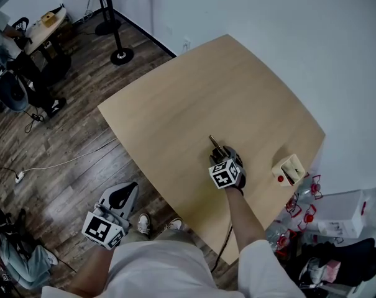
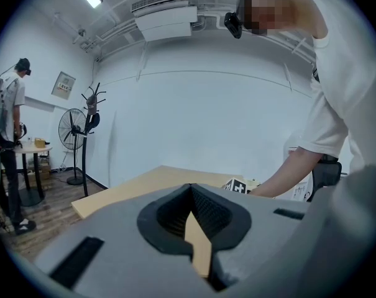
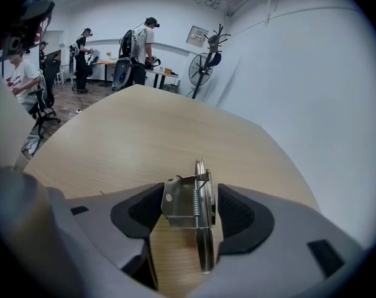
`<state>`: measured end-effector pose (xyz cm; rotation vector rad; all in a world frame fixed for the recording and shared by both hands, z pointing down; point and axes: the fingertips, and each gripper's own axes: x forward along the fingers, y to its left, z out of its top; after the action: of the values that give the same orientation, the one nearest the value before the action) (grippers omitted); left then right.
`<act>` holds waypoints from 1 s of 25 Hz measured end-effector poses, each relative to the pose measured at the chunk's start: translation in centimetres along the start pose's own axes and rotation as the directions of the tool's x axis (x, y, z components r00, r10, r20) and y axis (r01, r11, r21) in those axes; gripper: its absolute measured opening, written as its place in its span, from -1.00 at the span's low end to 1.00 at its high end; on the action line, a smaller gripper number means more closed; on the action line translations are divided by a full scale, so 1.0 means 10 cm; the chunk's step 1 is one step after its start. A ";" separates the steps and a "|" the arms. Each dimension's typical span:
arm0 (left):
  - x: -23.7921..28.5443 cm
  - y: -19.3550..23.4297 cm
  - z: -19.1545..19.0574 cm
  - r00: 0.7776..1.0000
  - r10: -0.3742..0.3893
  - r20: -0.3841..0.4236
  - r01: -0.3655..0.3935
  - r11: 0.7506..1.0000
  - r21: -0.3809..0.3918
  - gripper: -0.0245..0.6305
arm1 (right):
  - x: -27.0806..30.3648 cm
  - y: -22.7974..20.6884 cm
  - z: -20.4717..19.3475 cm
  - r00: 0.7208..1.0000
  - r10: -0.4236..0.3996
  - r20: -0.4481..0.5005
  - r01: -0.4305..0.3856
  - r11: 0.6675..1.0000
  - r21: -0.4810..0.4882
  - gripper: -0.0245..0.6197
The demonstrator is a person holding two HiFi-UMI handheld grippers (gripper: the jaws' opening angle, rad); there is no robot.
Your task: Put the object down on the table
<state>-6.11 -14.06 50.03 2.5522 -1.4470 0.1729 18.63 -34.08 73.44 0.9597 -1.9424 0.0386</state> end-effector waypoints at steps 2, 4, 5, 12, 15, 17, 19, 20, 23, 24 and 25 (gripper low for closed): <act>0.00 -0.01 0.01 1.000 -0.004 0.002 0.004 1.000 -0.002 -0.91 | -0.01 0.04 -0.01 1.000 0.011 -0.009 -0.011 1.000 -0.003 -0.16; -0.01 -0.01 0.00 1.000 -0.007 0.002 0.007 1.000 -0.005 -0.91 | 0.00 0.06 -0.03 1.000 0.019 -0.019 -0.019 1.000 -0.002 -0.16; -0.01 -0.02 -0.01 1.000 -0.007 0.001 0.007 1.000 -0.007 -0.91 | 0.00 0.07 -0.05 0.999 0.021 -0.025 -0.021 1.000 -0.002 -0.16; -0.10 -0.01 -0.09 1.000 0.009 -0.014 -0.009 1.000 -0.017 -0.91 | 0.06 -0.01 -0.11 0.999 0.014 -0.048 -0.014 1.000 0.006 -0.16; -0.14 0.02 -0.10 1.000 0.018 -0.020 -0.018 1.000 -0.019 -0.91 | 0.11 -0.05 -0.07 0.998 0.025 -0.058 -0.024 1.000 0.017 -0.16; -0.16 0.02 -0.10 1.000 0.023 -0.021 -0.024 1.000 -0.020 -0.91 | 0.12 -0.06 -0.07 0.997 0.038 -0.062 -0.036 0.999 0.028 -0.16; -0.18 0.03 -0.10 1.000 0.025 -0.019 -0.025 0.999 -0.021 -0.91 | 0.11 -0.03 -0.07 0.997 0.049 -0.062 -0.047 0.998 0.040 -0.16; -0.19 0.03 -0.10 1.000 0.025 -0.019 -0.025 0.999 -0.023 -0.91 | 0.11 -0.02 -0.07 0.997 0.052 -0.060 -0.050 0.998 0.047 -0.16; -0.22 0.03 -0.10 1.000 0.025 -0.018 -0.026 0.999 -0.027 -0.91 | 0.09 0.04 -0.04 0.997 0.055 -0.051 -0.051 0.996 0.073 -0.16; -0.22 0.03 -0.11 1.000 0.025 -0.018 -0.026 0.999 -0.028 -0.91 | 0.09 0.05 -0.04 0.997 0.055 -0.050 -0.051 0.996 0.077 -0.16; -0.22 0.02 -0.11 1.000 0.025 -0.018 -0.026 0.999 -0.028 -0.91 | 0.09 0.05 -0.04 0.997 0.056 -0.050 -0.052 0.996 0.079 -0.16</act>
<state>-7.39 -12.03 50.72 2.5047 -1.4656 0.1773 18.37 -34.09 74.55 0.9481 -1.9303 0.1697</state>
